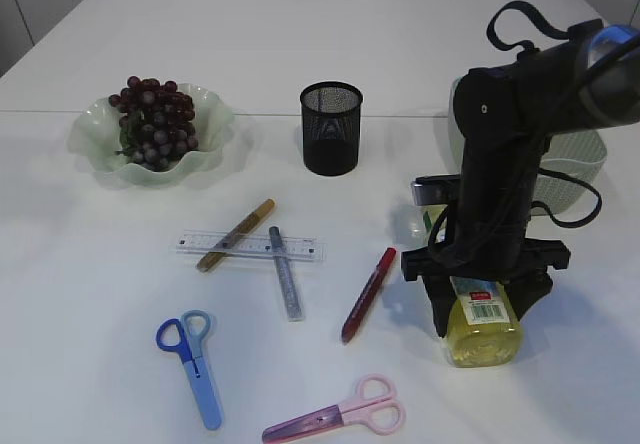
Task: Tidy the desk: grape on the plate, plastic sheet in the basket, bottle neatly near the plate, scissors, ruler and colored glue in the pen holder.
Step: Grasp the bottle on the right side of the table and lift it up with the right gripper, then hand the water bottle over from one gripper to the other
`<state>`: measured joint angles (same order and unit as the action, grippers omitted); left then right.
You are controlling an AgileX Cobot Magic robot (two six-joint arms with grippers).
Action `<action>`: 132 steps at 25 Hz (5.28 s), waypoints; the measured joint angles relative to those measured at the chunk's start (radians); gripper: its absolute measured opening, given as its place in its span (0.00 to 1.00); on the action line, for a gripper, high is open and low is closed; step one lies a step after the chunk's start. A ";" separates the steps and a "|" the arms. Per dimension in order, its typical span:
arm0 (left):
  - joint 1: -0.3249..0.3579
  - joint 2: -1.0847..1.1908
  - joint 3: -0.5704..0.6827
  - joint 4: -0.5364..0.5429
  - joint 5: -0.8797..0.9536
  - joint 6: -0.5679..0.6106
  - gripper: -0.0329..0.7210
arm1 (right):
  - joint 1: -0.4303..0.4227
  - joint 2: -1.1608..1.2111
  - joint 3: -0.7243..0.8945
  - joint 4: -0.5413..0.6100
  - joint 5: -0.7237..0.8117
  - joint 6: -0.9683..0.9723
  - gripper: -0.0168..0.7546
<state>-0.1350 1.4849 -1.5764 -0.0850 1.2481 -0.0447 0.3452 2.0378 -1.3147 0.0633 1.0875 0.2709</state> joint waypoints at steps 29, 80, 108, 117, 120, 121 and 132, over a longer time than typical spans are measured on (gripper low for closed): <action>0.000 0.000 0.000 0.000 0.000 0.000 0.68 | 0.005 -0.025 0.029 -0.014 -0.015 -0.064 0.65; 0.000 0.000 0.000 -0.015 0.000 0.000 0.63 | 0.009 -0.643 0.440 1.425 -0.113 -1.751 0.65; 0.000 0.049 0.259 0.011 -0.464 0.066 0.62 | 0.009 -0.644 0.438 1.559 -0.104 -2.135 0.65; 0.000 -0.311 0.806 0.002 -1.054 0.075 0.62 | 0.009 -0.644 0.438 1.559 -0.108 -2.135 0.65; 0.000 -0.439 0.936 0.002 -1.194 0.075 0.62 | 0.009 -0.644 0.438 1.559 -0.109 -2.135 0.65; -0.004 -0.479 0.963 0.007 -1.226 0.075 0.62 | 0.009 -0.644 0.438 1.559 -0.109 -2.135 0.65; -0.175 -0.641 0.998 -0.057 -1.067 0.077 0.62 | 0.009 -0.644 0.438 1.545 -0.110 -2.132 0.65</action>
<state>-0.3099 0.8439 -0.5788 -0.1417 0.1808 0.0319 0.3541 1.3940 -0.8766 1.6083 0.9771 -1.8609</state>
